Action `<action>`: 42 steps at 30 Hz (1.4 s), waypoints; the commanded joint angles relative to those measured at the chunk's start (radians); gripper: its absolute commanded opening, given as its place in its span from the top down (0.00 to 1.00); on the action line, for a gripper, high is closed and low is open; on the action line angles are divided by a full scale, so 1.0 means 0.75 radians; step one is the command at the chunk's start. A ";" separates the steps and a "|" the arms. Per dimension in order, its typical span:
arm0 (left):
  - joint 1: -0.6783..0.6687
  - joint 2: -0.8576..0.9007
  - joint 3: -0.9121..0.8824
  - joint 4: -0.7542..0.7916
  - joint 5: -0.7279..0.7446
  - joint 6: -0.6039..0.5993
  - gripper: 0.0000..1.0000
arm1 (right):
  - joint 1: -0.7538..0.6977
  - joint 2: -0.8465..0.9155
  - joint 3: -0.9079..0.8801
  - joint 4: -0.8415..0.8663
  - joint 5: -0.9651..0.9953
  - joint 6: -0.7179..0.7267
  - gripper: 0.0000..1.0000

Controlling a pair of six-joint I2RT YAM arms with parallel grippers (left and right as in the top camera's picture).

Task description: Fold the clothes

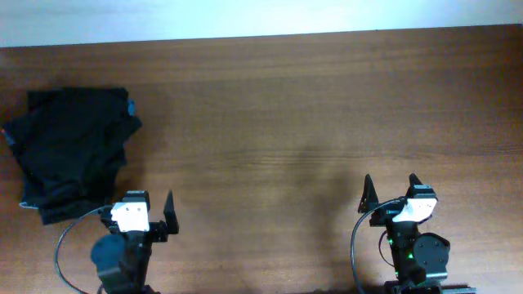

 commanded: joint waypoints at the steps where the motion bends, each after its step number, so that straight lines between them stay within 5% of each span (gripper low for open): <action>1: 0.002 -0.099 -0.158 0.281 0.015 -0.011 0.01 | -0.001 -0.010 -0.007 -0.008 -0.003 0.010 0.01; 9: 0.004 -0.215 -0.158 0.514 -0.145 0.060 0.01 | -0.001 -0.010 -0.007 -0.008 -0.003 0.010 0.01; 23: -0.133 -0.323 -0.158 0.771 -0.042 0.113 0.01 | -0.001 -0.010 -0.007 -0.008 -0.003 0.010 0.01; 28: -0.157 -0.325 -0.158 0.602 -0.051 0.112 0.01 | -0.001 -0.010 -0.007 -0.009 -0.003 0.010 0.01; 33: -0.157 -0.325 -0.158 0.172 -0.058 0.111 0.01 | -0.001 -0.010 -0.007 -0.009 -0.003 0.010 0.01; 42: -0.164 -0.327 -0.159 0.176 -0.100 0.108 0.01 | -0.001 -0.010 -0.007 -0.008 -0.003 0.010 0.01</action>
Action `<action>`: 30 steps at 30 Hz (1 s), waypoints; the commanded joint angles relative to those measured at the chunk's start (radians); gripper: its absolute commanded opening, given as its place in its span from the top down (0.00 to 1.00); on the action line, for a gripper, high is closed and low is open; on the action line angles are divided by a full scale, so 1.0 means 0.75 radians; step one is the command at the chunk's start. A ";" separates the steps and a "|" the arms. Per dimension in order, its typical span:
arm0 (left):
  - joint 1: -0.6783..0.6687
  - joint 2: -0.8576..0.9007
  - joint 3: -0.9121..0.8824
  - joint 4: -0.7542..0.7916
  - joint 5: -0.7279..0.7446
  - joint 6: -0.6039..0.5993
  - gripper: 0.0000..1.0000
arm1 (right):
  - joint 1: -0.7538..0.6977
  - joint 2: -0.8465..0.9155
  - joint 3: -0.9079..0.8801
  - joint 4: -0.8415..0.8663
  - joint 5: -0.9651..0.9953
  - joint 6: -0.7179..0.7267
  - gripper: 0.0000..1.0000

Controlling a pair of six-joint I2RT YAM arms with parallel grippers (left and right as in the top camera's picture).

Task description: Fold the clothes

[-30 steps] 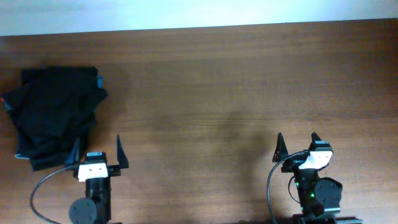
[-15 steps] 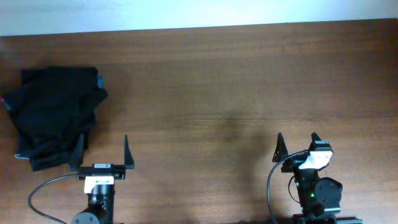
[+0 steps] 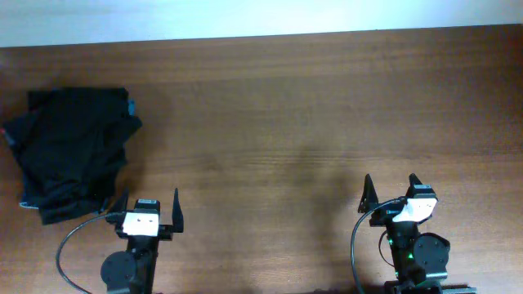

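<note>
A pile of black clothes (image 3: 72, 151) lies folded in a rough stack at the far left of the wooden table (image 3: 278, 114), with a bit of blue showing at its edges. My left gripper (image 3: 150, 204) stands open near the front edge, just right of the pile's lower corner and not touching it. Near the front right, my right gripper (image 3: 391, 189) is open with nothing between its fingers, far from the clothes.
A pale wall strip runs along the table's far edge (image 3: 261, 37). Black cables (image 3: 69, 253) loop beside each arm base at the front edge.
My left gripper has turned to face straight ahead and sits slightly lower and to the right; both fingers now show. The clothes pile and the right arm have not moved.
</note>
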 commanded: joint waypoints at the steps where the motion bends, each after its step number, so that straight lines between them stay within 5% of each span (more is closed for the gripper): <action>1: -0.009 -0.036 -0.004 -0.009 -0.011 0.012 0.01 | -0.001 -0.010 -0.007 -0.008 -0.003 0.010 0.01; 30: -0.009 -0.070 -0.003 -0.010 -0.015 0.012 0.01 | -0.001 -0.010 -0.007 -0.008 -0.003 0.010 0.01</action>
